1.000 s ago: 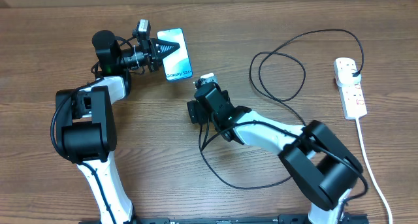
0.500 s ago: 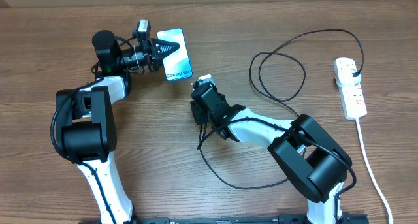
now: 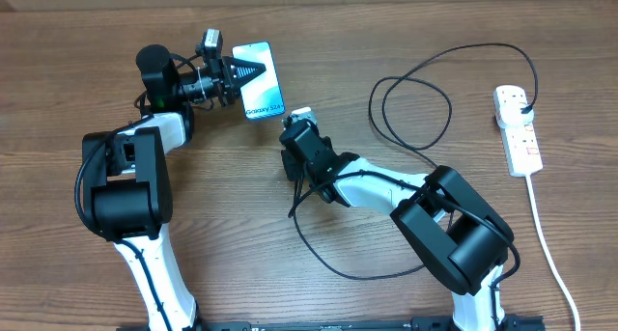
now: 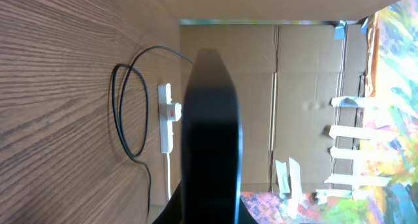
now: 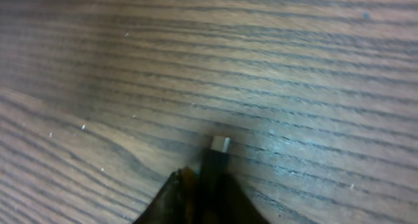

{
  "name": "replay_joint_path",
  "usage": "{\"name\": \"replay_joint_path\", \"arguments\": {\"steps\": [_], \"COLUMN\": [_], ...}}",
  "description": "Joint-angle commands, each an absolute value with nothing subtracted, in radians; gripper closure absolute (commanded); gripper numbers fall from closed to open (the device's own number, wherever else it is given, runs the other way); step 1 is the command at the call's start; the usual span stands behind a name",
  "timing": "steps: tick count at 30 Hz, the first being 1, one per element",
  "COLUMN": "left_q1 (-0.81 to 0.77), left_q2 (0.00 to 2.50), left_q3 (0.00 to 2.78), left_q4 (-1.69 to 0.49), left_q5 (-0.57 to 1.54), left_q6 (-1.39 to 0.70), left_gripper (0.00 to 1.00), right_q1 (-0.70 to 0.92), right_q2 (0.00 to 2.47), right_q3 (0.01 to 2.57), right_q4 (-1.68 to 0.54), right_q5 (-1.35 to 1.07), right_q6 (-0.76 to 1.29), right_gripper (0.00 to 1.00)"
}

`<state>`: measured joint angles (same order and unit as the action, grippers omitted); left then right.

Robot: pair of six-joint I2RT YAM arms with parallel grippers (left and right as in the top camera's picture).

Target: Plug charger to phone and switch on socket

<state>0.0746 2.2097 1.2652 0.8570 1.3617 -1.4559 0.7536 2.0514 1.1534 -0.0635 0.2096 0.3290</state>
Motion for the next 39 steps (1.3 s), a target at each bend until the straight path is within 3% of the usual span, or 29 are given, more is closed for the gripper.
{"name": "replay_joint_path", "arguments": {"steps": [1, 5, 20, 30, 39], "left_q1": [0.081, 0.081, 0.068, 0.007, 0.004], "left_q2": [2.193, 2.193, 2.193, 2.193, 2.193], "left_q3": [1.281, 1.281, 1.281, 1.281, 1.280], "left_q4": [0.865, 0.865, 0.866, 0.873, 0.872], "left_q5": [1.380, 1.386, 1.472, 1.440, 1.374], "left_q6": [-1.428, -1.428, -1.442, -1.508, -1.547], "left_gripper": [0.95, 0.96, 0.96, 0.95, 0.96], "right_q1": [0.744, 0.710, 0.429, 0.421, 0.417], "right_q2": [2.083, 2.082, 1.907, 1.908, 1.908], "right_q3": [1.166, 1.181, 1.198, 1.136, 1.049], "right_q4": [-0.084, -0.125, -0.178, -0.170, 0.117], "right_q5": [0.208, 0.125, -0.917, -1.148, -1.160], "right_q6": [0.376, 0.445, 0.392, 0.392, 0.580], "right_gripper": [0.95, 0.96, 0.96, 0.96, 0.96]}}
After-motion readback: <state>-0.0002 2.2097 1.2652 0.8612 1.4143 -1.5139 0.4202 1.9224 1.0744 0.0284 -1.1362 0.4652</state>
